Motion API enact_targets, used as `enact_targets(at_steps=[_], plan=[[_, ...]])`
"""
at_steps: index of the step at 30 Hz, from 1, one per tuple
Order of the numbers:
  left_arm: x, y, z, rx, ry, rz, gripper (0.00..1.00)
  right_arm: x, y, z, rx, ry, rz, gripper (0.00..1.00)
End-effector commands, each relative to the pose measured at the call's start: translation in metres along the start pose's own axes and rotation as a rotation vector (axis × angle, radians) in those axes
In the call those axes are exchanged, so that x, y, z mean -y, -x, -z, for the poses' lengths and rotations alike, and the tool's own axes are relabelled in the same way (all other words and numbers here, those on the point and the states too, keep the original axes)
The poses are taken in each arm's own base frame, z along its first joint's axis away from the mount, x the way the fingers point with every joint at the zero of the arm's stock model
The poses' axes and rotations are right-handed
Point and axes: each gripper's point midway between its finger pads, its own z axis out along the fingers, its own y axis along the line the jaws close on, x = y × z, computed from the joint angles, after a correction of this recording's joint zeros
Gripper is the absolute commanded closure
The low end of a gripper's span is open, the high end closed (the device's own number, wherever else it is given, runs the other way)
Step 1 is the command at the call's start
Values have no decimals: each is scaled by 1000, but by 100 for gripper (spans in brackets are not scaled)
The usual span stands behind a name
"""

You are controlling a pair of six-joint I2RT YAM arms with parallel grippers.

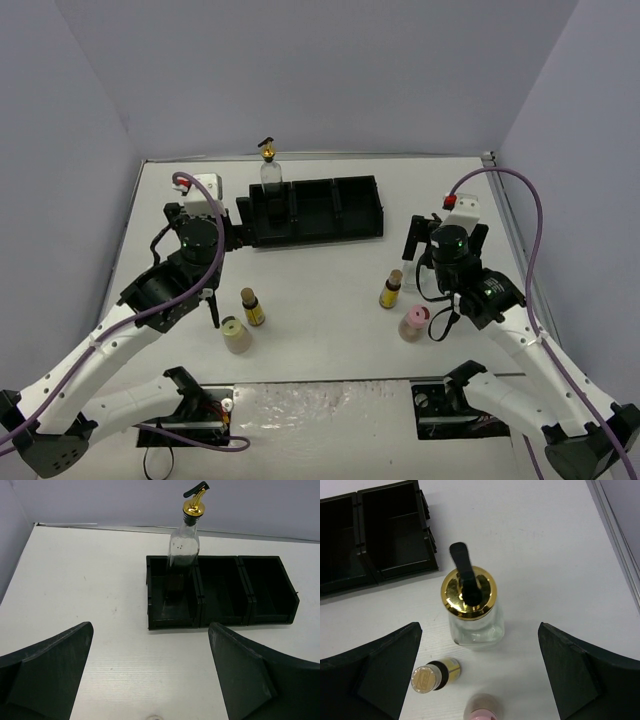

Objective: Organize the condiment bottles

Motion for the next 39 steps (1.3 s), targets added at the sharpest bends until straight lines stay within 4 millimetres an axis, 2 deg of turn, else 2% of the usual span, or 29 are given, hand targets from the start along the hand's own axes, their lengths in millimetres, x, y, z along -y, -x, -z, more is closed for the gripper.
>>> enact_targets(at_steps=[1,9,18,26,35,39], plan=[[-2,32,13,61,-22,31,3,-9,21,-10,75,42,-65,0],[-10,44,22,87,-16,17,3,-21,-5,-32,23,66,-52,0],[-14,39,26,88,-23,23,3,-13,-13,-42,24,17,-58,0],[-16,39,29,87,-25,20,3,-9,-30,-56,-9,-22,-51,2],[-18,39,32,85,-27,7,3,-1,-29,-63,28,-61,-81,4],[-19,41,32,87,-29,5,3,0,-28,-63,39,-67,-90,8]])
